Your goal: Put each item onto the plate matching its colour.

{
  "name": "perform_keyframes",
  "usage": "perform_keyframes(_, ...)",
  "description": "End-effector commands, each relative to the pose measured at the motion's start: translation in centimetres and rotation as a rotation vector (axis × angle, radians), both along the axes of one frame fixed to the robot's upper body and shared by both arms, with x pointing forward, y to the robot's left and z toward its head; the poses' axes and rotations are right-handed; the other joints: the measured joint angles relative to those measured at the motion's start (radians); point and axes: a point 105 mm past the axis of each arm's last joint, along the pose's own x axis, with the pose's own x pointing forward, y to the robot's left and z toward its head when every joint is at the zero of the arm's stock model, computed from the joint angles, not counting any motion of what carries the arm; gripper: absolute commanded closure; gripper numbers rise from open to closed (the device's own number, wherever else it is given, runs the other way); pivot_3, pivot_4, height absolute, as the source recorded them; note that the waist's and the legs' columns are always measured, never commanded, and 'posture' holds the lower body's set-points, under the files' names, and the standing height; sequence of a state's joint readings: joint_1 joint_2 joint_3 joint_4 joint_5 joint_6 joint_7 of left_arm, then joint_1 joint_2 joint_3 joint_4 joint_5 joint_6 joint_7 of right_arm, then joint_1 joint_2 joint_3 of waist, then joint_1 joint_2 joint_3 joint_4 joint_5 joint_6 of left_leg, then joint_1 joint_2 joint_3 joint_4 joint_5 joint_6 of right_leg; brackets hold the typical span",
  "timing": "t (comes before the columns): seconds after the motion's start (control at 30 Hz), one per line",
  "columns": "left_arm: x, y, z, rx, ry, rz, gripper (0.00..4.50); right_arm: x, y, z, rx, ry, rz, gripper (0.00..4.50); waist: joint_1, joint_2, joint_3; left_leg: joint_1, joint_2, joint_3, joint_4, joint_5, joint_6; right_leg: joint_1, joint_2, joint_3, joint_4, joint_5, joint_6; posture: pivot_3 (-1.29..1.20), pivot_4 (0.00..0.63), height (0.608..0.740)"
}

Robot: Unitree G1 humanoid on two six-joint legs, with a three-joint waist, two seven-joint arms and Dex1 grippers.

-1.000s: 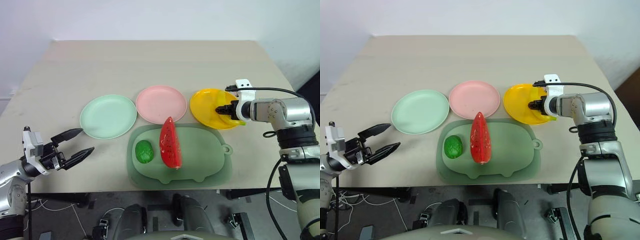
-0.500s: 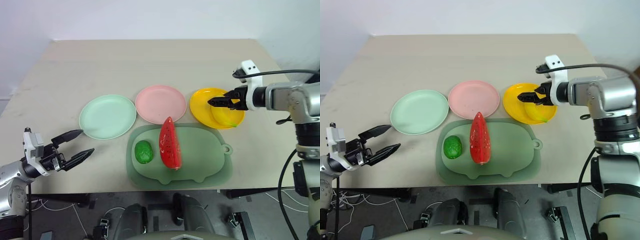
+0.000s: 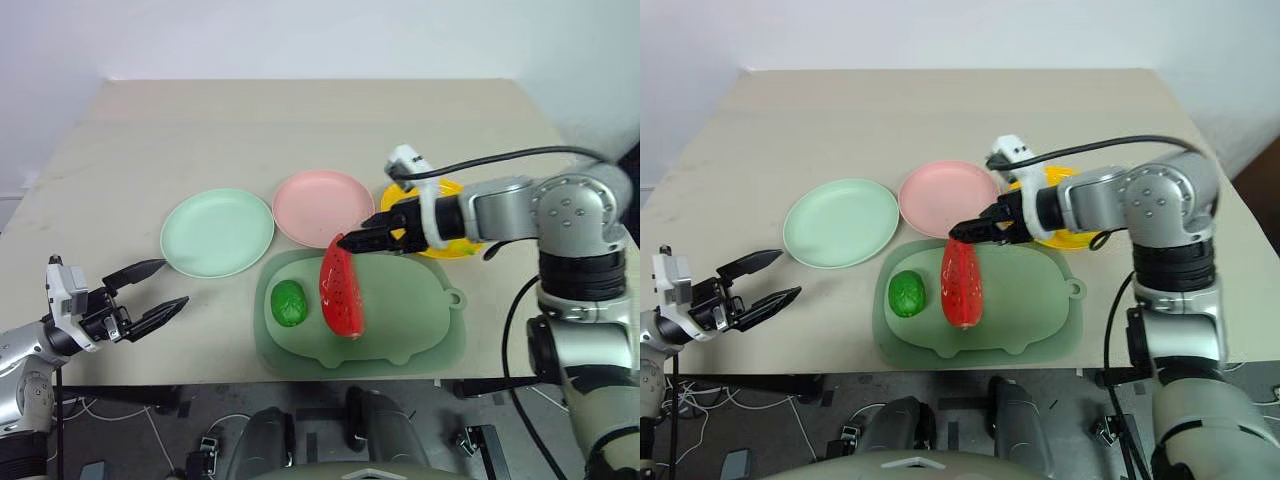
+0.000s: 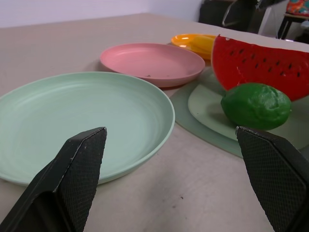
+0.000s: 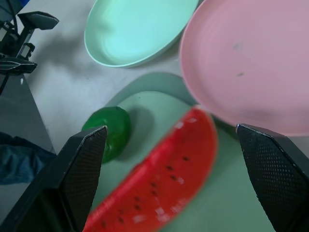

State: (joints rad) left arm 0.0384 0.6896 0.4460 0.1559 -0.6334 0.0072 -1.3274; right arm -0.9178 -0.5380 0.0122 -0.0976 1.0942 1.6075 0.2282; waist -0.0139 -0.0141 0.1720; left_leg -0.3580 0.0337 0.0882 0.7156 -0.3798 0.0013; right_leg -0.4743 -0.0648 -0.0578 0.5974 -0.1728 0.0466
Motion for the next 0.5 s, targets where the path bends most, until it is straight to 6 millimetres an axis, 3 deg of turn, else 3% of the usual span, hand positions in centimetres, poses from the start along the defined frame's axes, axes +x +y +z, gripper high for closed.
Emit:
perform_keyframes(0.03,-0.2,-0.2,0.5,0.010,-0.034,-0.002,0.00,-0.3,0.4,-2.0,-0.057,0.021,-0.050,0.01,-0.001,0.000,0.000,0.000,0.000,0.000,0.000,0.000,0.000,0.000,0.000,0.000,0.000,0.000,0.000,0.00,0.150,0.736)
perform_keyframes(0.23,-0.4,-0.3,0.4,0.009,-0.031,0.002,0.00,-1.3,1.4,-5.0,-0.136,0.063,-0.072,0.01,-0.003,0.000,0.000,0.001,0.000,0.000,0.000,0.000,0.000,0.000,0.000,0.000,0.000,0.000,0.000,0.00,0.150,0.736)
perform_keyframes(0.5,-0.9,-0.2,0.2,0.007,-0.026,0.016,0.00,-2.5,1.9,-7.2,-0.260,0.075,-0.028,0.01,-0.002,0.000,-0.001,0.001,0.000,0.000,0.000,0.000,0.000,0.001,0.001,0.000,0.000,0.000,0.000,0.00,0.150,0.736)
